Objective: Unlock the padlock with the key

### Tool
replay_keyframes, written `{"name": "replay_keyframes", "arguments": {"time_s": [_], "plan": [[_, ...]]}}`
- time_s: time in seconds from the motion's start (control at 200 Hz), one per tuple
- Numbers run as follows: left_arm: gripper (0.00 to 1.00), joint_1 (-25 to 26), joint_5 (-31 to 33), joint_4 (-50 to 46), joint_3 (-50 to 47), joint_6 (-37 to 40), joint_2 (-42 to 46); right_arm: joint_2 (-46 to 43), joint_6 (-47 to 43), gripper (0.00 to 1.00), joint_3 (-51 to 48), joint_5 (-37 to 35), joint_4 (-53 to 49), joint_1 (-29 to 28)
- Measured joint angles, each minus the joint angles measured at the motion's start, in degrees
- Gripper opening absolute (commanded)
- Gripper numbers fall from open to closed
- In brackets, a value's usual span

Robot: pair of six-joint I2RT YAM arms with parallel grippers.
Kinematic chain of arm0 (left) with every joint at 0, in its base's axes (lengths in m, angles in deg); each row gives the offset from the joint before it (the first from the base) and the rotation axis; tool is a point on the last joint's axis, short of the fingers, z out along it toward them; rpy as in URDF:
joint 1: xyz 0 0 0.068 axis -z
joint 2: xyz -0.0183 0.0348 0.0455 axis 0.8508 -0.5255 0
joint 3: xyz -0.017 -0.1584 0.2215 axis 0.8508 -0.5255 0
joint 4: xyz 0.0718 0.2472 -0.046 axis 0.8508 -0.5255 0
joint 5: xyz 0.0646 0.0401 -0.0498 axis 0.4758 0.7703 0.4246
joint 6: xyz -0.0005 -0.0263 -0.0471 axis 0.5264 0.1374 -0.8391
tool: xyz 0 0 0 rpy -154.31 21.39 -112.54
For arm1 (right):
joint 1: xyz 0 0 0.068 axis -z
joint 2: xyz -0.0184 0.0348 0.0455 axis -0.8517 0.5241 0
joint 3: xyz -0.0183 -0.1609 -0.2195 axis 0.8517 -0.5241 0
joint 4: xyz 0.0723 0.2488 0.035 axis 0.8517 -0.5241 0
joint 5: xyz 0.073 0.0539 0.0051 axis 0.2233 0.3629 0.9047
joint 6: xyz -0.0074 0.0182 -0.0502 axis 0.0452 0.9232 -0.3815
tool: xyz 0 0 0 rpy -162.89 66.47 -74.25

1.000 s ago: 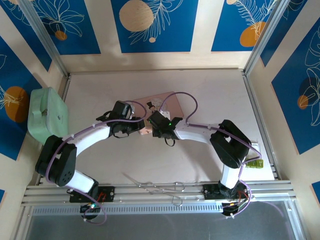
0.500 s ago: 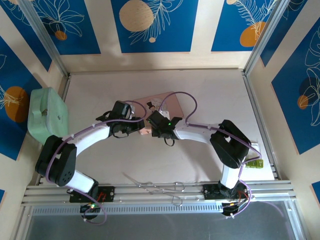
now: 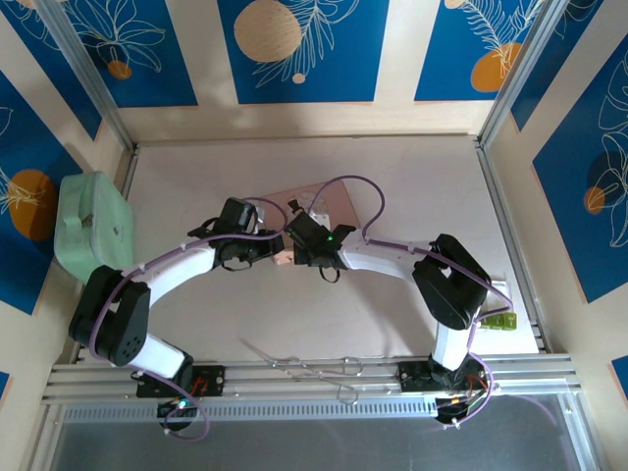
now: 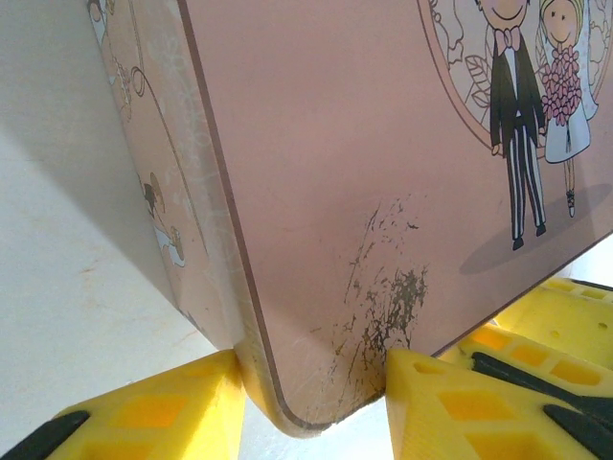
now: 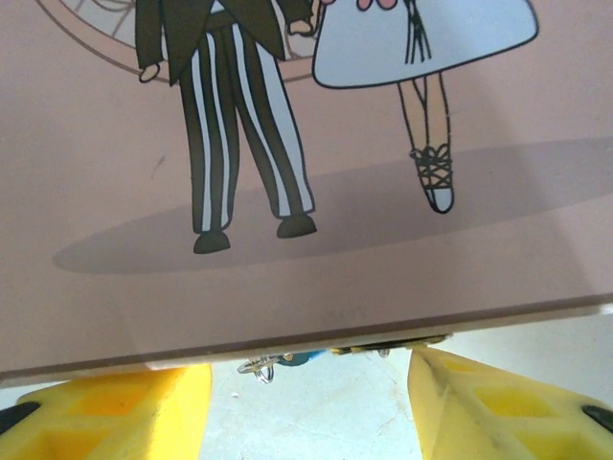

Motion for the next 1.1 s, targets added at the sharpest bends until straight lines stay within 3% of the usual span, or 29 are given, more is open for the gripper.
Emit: {"name": "replay_keyframes", "arguments": {"time_s": [1.1], "plan": [[0.41, -0.4, -1.0, -0.2, -0.7, 0.0, 0.7, 2.9, 2.7, 0.49, 0.6, 0.1, -2.6, -0.3]]}}
